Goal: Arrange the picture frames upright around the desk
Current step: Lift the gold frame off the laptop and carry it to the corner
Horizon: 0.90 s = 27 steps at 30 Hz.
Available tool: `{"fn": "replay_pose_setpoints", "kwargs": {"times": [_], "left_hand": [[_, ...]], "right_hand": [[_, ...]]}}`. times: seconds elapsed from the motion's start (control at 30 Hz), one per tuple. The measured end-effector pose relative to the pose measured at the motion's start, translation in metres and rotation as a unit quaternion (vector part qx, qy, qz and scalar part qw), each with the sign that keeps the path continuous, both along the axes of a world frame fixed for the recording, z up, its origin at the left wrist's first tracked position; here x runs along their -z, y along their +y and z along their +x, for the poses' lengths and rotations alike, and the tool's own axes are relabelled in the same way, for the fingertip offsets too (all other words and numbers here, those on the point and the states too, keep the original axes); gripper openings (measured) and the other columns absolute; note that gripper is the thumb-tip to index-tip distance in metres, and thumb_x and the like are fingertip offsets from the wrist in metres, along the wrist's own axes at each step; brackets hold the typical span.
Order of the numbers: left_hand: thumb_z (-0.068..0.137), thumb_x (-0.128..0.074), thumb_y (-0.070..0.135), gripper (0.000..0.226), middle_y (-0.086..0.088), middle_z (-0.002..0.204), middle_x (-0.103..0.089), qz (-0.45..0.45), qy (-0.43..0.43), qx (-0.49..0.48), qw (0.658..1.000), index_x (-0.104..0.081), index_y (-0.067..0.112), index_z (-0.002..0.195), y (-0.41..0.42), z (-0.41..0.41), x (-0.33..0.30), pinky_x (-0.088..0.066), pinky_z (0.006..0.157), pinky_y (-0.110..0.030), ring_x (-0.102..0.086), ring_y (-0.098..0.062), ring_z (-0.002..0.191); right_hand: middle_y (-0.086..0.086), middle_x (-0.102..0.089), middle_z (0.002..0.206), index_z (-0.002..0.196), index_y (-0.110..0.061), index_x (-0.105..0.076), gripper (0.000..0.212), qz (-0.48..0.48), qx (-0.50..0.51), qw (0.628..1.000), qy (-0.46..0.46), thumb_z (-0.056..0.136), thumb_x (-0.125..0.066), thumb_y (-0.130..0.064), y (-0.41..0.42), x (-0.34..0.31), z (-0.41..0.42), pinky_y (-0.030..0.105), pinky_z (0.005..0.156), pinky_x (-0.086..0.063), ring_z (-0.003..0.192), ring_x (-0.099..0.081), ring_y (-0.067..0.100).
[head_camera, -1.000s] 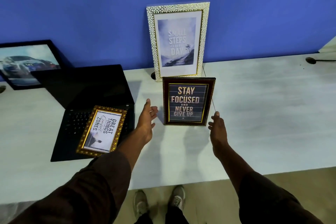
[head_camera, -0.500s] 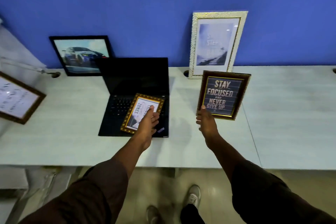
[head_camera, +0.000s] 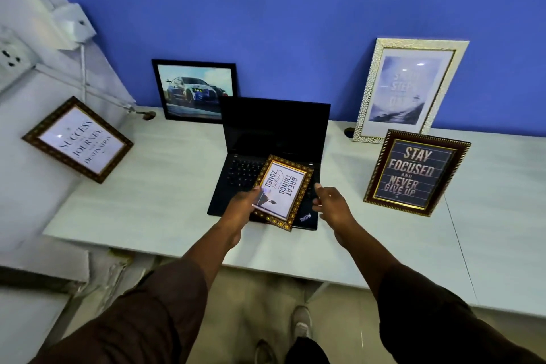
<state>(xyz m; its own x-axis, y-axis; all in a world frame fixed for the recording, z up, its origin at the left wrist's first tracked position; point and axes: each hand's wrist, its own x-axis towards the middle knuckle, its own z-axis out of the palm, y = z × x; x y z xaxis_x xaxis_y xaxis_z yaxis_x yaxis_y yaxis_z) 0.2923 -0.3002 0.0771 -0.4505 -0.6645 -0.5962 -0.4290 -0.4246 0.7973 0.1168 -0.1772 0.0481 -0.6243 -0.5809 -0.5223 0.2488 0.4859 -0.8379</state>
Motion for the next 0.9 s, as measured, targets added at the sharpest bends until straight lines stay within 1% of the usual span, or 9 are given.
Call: {"fn": "replay_pose_setpoints", "kwargs": {"times": [0.13, 0.3, 0.43, 0.57, 0.6, 0.67, 0.77, 0.83, 0.9], "left_hand": [[0.098, -0.050, 0.040, 0.030, 0.002, 0.099, -0.075, -0.019, -0.020, 0.006, 1.000, -0.073, 0.025, 0.086, -0.021, -0.013, 0.010, -0.038, 0.103, -0.041, -0.064, -0.019, 0.104], [0.092, -0.057, 0.034, 0.031, -0.004, 0.100, -0.077, -0.020, -0.064, 0.021, 0.998, -0.076, 0.014, 0.107, -0.047, -0.033, 0.028, -0.047, 0.080, -0.027, -0.069, -0.021, 0.097], [0.089, -0.063, 0.038, 0.034, -0.005, 0.098, -0.079, 0.009, -0.111, 0.030, 0.993, -0.077, 0.012, 0.105, -0.066, -0.046, 0.051, -0.050, 0.081, -0.028, -0.072, -0.021, 0.098], [0.085, -0.068, 0.041, 0.040, -0.008, 0.105, -0.076, 0.027, -0.140, 0.026, 0.990, -0.073, 0.011, 0.111, -0.075, -0.057, 0.068, -0.049, 0.074, -0.027, -0.070, -0.021, 0.094], [0.087, -0.067, 0.038, 0.038, -0.007, 0.104, -0.075, 0.031, -0.143, 0.027, 0.989, -0.072, 0.009, 0.110, -0.077, -0.060, 0.068, -0.047, 0.069, -0.024, -0.069, -0.019, 0.088], [0.091, -0.063, 0.032, 0.033, -0.009, 0.097, -0.074, 0.040, -0.151, 0.025, 0.987, -0.072, 0.004, 0.107, -0.077, -0.065, 0.065, -0.043, 0.061, -0.021, -0.064, -0.013, 0.073], [0.092, -0.061, 0.031, 0.032, -0.012, 0.094, -0.076, 0.047, -0.151, 0.022, 0.987, -0.074, 0.003, 0.102, -0.081, -0.065, 0.060, -0.047, 0.069, -0.029, -0.065, -0.015, 0.070], [0.090, -0.062, 0.030, 0.030, -0.015, 0.093, -0.078, 0.053, -0.137, 0.019, 0.989, -0.075, 0.004, 0.100, -0.085, -0.061, 0.057, -0.054, 0.085, -0.040, -0.069, -0.020, 0.075], [0.089, -0.062, 0.030, 0.026, -0.011, 0.097, -0.076, 0.025, -0.126, -0.013, 0.992, -0.071, 0.009, 0.101, -0.091, -0.059, 0.048, -0.054, 0.090, -0.041, -0.070, -0.022, 0.084]], "right_hand": [[0.005, -0.065, 0.094, 0.105, -0.018, -0.057, 0.029, 0.038, -0.023, 0.999, 0.001, 0.095, -0.056, -0.045, -0.020, 0.022, -0.007, 0.036, 0.080, -0.049, 0.084, -0.063, 0.020], [0.012, -0.070, 0.097, 0.103, -0.015, -0.065, 0.043, 0.105, -0.063, 0.992, 0.007, 0.079, -0.057, -0.050, -0.052, 0.078, -0.024, 0.044, 0.079, -0.054, 0.083, -0.063, 0.024], [0.008, -0.070, 0.102, 0.109, -0.016, -0.065, 0.044, 0.121, -0.054, 0.991, -0.014, 0.077, -0.060, -0.046, -0.070, 0.097, -0.031, 0.038, 0.080, -0.053, 0.093, -0.067, 0.029], [0.005, -0.074, 0.102, 0.111, -0.021, -0.064, 0.074, 0.118, -0.057, 0.990, -0.050, 0.049, -0.069, -0.061, -0.078, 0.165, -0.052, 0.052, 0.085, -0.059, 0.094, -0.071, 0.033], [0.005, -0.075, 0.101, 0.108, -0.022, -0.065, 0.074, 0.110, -0.063, 0.990, -0.058, 0.046, -0.071, -0.060, -0.080, 0.179, -0.056, 0.054, 0.085, -0.059, 0.094, -0.072, 0.033], [0.006, -0.075, 0.101, 0.099, -0.024, -0.065, 0.060, 0.099, -0.069, 0.990, -0.068, 0.046, -0.076, -0.049, -0.082, 0.165, -0.057, 0.056, 0.085, -0.059, 0.093, -0.073, 0.033], [0.010, -0.073, 0.104, 0.095, -0.022, -0.061, 0.035, 0.082, -0.094, 0.990, -0.071, 0.064, -0.077, -0.025, -0.087, 0.111, -0.052, 0.059, 0.082, -0.059, 0.092, -0.073, 0.034], [0.012, -0.072, 0.106, 0.099, -0.017, -0.060, 0.028, 0.058, -0.121, 0.989, -0.066, 0.074, -0.075, -0.018, -0.089, 0.095, -0.055, 0.056, 0.082, -0.059, 0.094, -0.071, 0.035], [0.014, -0.071, 0.104, 0.100, -0.013, -0.059, 0.022, 0.033, -0.153, 0.986, -0.061, 0.082, -0.072, -0.011, -0.092, 0.083, -0.060, 0.053, 0.080, -0.056, 0.092, -0.069, 0.035]]}}
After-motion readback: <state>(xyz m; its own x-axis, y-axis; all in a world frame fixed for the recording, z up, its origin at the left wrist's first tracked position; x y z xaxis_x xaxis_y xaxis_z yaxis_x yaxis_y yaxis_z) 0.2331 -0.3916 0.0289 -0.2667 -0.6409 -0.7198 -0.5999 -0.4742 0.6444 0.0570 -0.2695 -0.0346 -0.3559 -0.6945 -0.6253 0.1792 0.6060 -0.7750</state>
